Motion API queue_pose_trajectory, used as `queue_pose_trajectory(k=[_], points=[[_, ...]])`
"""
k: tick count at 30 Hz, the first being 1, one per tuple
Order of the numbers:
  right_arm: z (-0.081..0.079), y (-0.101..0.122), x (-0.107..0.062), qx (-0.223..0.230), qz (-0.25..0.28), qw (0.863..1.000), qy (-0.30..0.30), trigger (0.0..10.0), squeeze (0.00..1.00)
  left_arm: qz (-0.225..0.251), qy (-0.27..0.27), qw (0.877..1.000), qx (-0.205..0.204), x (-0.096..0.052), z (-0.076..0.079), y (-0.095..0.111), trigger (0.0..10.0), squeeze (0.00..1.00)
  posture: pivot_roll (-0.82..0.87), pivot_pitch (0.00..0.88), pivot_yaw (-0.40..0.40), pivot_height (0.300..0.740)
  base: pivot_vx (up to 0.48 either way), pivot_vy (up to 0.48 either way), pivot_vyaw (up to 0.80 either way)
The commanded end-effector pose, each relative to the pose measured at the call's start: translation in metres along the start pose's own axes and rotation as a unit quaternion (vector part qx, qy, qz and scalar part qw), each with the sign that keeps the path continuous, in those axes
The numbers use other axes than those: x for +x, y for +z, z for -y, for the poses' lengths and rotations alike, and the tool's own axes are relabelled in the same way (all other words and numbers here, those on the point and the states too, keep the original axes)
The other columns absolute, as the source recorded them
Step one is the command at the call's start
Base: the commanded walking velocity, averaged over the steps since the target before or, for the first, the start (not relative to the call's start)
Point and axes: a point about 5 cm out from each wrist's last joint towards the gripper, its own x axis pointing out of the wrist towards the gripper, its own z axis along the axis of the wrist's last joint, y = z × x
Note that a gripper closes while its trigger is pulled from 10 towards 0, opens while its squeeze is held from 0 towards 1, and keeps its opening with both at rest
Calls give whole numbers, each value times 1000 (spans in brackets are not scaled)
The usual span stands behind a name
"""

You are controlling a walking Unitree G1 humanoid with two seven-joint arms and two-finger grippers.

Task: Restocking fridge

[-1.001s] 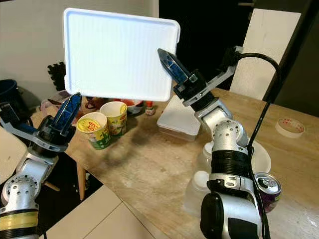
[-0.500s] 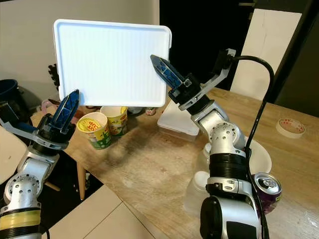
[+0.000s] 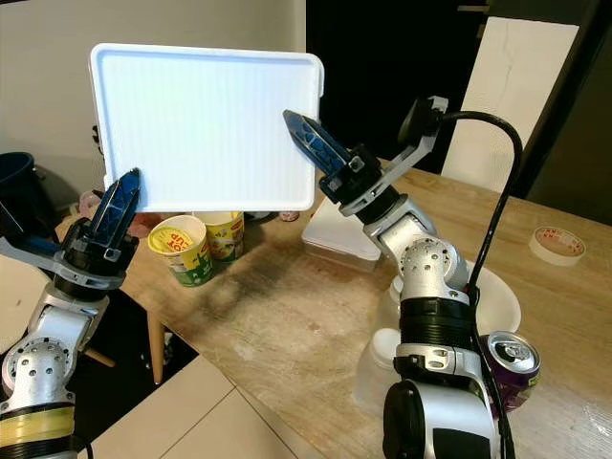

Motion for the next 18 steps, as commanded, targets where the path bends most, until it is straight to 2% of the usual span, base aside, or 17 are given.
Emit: queue_pose_trajectory(k=[1,3,6,8,10,11,17,18], points=[[-2,0,3,-1,1,1000,0,10000,0,-13,-52,999,-2,6,12,0,0,0,-7,0,55,740,0,0,0],[-2,-1,2,-13,-6,1000,-2,10000,0,-16,-56,998,-2,6,13,1,0,0,-7,0,55,740,0,0,0],[-2,-5,-1,-59,-32,998,-1,10000,0,-21,-61,998,1,5,14,2,0,0,-10,0,52,740,0,0,0],[-6,-7,-4,-93,-45,995,14,10000,0,-24,-66,998,3,5,16,4,0,0,-10,0,52,740,0,0,0],[-9,-8,-6,-105,-45,993,30,10000,0,-26,-67,997,4,4,16,5,0,0,-10,0,52,740,0,0,0],[-10,-9,-7,-99,-50,993,31,10000,1000,-28,-68,997,5,4,16,6,0,0,-10,0,52,740,0,0,0],[-10,-13,-10,-83,-73,993,35,10000,1000,-32,-70,997,5,3,17,5,0,0,-12,0,50,740,0,0,0],[-13,-17,-12,-78,-92,992,45,10000,1000,-34,-71,997,5,3,17,4,0,0,-10,0,50,740,0,0,0]])
